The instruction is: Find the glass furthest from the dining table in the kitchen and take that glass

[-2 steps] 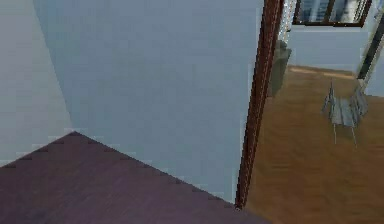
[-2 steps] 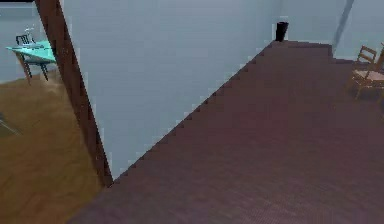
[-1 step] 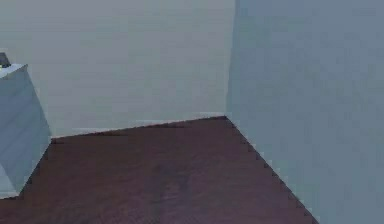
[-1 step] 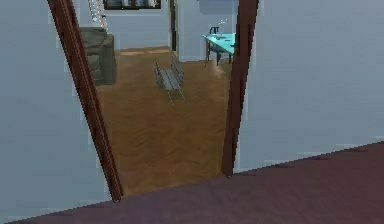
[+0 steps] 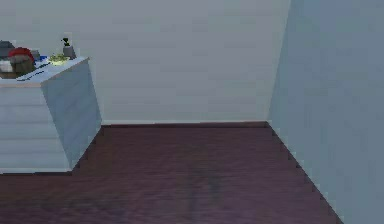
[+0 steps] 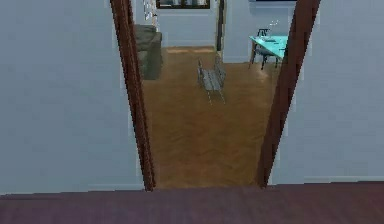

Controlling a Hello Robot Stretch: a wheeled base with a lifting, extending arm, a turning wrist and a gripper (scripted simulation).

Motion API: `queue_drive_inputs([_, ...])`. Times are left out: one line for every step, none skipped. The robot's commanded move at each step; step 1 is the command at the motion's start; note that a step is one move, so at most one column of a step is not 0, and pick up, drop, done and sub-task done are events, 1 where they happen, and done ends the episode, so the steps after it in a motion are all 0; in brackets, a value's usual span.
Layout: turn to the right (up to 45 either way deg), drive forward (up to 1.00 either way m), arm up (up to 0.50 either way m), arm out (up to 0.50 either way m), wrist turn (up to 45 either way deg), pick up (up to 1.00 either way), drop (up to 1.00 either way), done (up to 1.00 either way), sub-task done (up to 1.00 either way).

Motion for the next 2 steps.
queue_drive_inputs([0.0,0.80,0.00,0.00,0.0,0.00,0.00,0.00,0.00])
queue_drive_inputs([-30.0,0.00,0.00,0.00,0.0,0.00,0.00,0.00,0.00])
